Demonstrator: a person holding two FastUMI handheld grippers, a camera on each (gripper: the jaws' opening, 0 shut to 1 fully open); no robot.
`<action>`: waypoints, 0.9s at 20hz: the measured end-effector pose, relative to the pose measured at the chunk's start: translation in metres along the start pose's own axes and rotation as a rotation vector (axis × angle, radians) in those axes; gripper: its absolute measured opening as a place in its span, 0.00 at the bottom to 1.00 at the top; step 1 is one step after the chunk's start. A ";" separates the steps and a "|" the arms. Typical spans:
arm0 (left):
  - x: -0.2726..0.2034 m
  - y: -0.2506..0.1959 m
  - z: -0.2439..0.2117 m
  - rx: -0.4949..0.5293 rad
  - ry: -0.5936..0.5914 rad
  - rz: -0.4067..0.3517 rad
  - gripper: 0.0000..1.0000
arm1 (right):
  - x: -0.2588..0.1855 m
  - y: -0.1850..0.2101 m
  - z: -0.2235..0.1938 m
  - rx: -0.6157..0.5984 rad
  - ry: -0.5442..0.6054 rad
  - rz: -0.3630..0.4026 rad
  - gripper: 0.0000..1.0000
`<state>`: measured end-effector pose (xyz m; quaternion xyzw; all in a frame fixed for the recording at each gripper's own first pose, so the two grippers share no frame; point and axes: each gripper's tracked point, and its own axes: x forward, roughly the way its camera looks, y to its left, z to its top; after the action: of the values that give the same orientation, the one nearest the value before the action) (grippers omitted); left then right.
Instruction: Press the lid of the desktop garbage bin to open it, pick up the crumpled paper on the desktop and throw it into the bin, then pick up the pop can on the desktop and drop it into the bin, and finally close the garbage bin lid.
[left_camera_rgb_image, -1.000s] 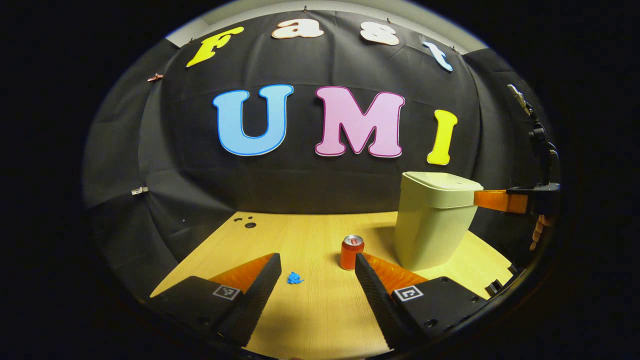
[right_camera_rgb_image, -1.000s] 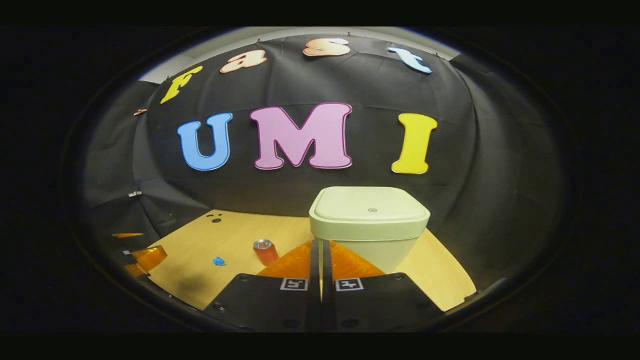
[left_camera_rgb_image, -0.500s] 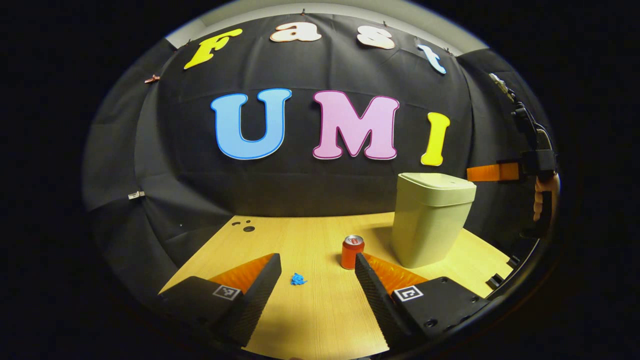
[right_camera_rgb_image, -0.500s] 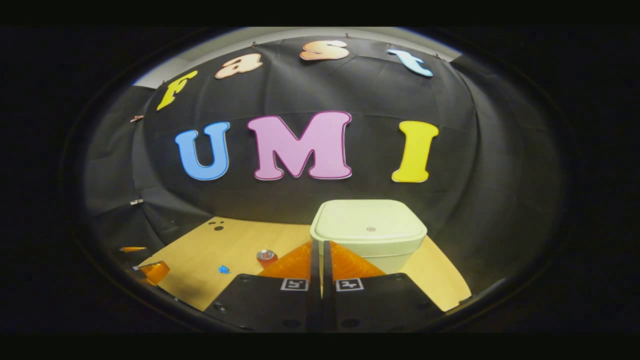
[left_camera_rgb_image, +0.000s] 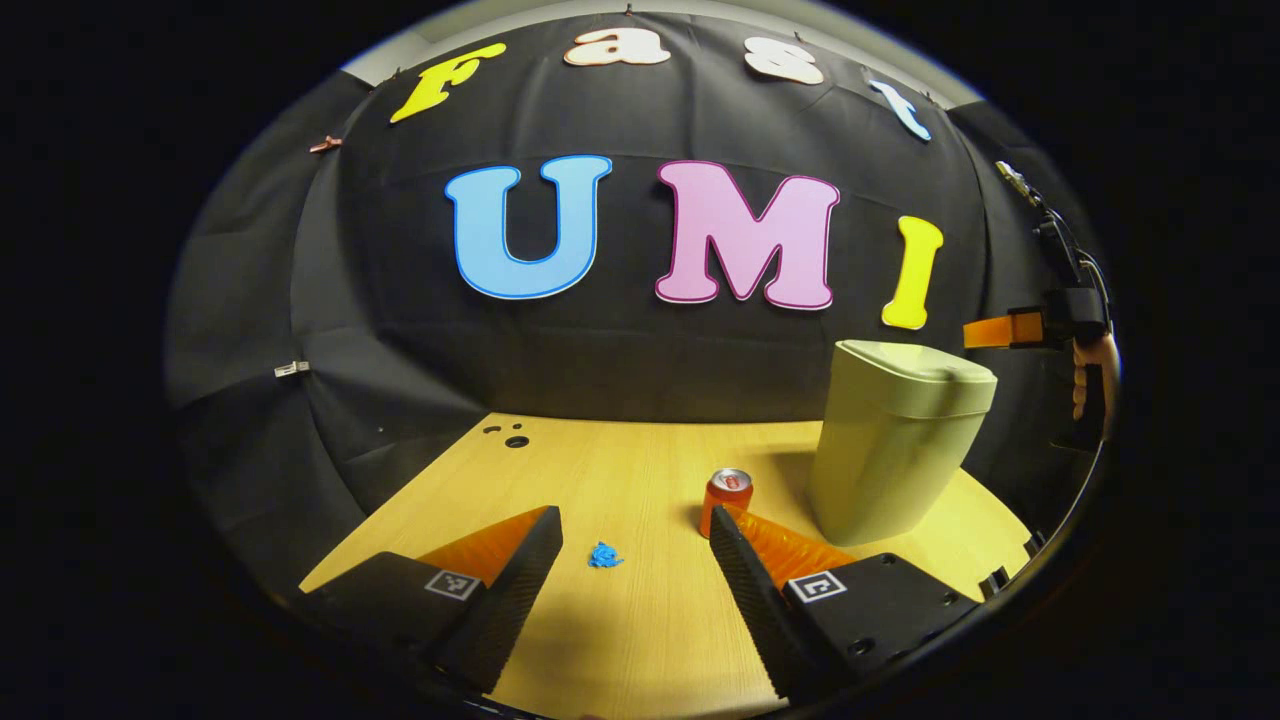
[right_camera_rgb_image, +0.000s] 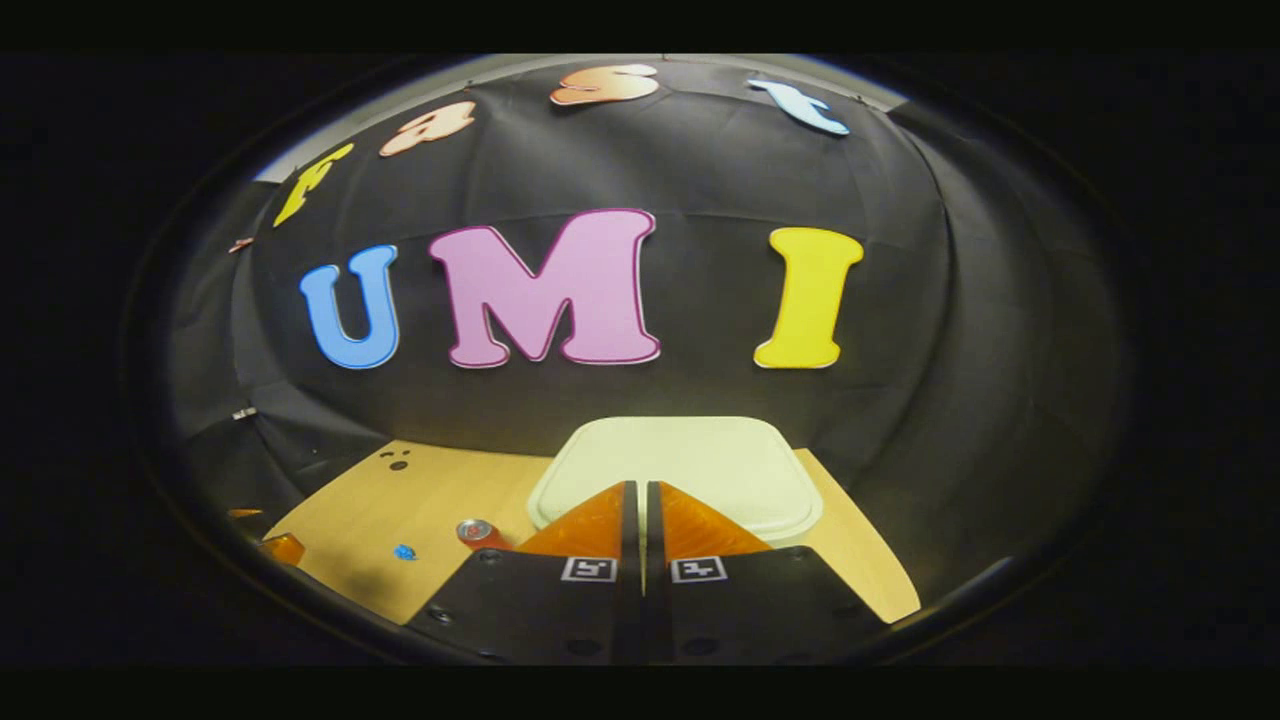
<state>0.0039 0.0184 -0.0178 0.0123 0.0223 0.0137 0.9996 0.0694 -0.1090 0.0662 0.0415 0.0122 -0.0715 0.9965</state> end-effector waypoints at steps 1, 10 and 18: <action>0.002 0.000 -0.001 0.002 0.006 0.007 0.96 | 0.007 -0.004 -0.003 0.009 0.012 -0.004 0.08; 0.017 0.003 -0.012 0.033 0.062 0.045 0.95 | 0.028 -0.006 -0.023 -0.005 0.067 -0.013 0.02; 0.021 0.009 -0.022 0.002 0.089 0.049 0.95 | 0.025 -0.009 -0.024 -0.033 0.070 -0.017 0.05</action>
<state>0.0238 0.0289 -0.0401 0.0133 0.0662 0.0388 0.9970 0.0922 -0.1192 0.0412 0.0274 0.0486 -0.0783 0.9954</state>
